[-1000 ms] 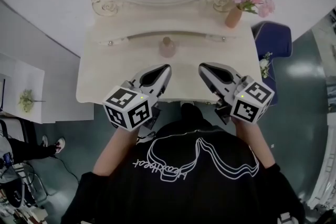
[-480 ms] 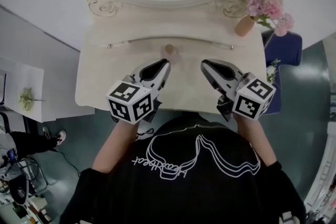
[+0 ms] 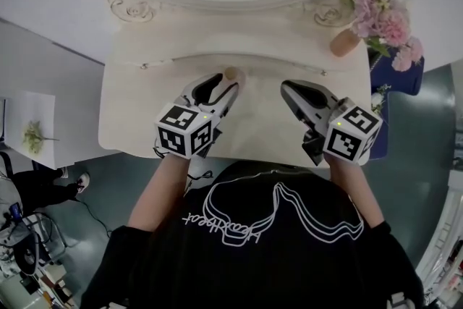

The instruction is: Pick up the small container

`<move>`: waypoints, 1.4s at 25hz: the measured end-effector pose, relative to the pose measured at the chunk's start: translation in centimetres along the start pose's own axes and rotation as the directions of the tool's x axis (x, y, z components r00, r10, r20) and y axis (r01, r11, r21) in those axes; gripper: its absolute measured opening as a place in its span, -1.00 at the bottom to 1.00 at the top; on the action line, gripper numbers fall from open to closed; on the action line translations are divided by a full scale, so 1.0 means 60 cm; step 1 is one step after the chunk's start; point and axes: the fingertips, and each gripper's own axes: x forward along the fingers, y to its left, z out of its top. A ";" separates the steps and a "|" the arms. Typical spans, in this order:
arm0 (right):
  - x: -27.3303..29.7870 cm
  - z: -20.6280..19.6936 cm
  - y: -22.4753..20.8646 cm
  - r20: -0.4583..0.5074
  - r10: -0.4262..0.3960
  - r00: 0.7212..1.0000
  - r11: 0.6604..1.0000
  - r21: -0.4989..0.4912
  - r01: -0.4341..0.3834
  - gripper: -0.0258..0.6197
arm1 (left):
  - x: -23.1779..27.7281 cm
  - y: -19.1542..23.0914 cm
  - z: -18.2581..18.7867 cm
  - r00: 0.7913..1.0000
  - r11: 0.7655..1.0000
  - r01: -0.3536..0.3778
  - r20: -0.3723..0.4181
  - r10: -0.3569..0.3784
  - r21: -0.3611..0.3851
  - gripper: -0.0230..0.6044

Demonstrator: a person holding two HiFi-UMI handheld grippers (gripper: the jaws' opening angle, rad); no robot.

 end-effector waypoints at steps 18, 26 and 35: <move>-0.017 -0.017 -0.057 -0.044 -0.058 0.997 0.998 0.016 0.058 -0.91 | 0.078 0.050 -0.064 0.994 0.990 -0.095 -0.045 0.100 0.105 -0.26; -0.023 -0.020 -0.067 -0.045 -0.071 0.996 0.997 0.020 0.072 -0.91 | 0.087 0.054 -0.069 0.989 0.980 -0.129 -0.048 0.137 0.149 -0.45; -0.025 -0.028 -0.073 -0.046 -0.076 0.996 0.996 0.034 0.078 -0.91 | 0.089 0.054 -0.069 0.988 0.976 -0.142 -0.030 0.149 0.166 -0.48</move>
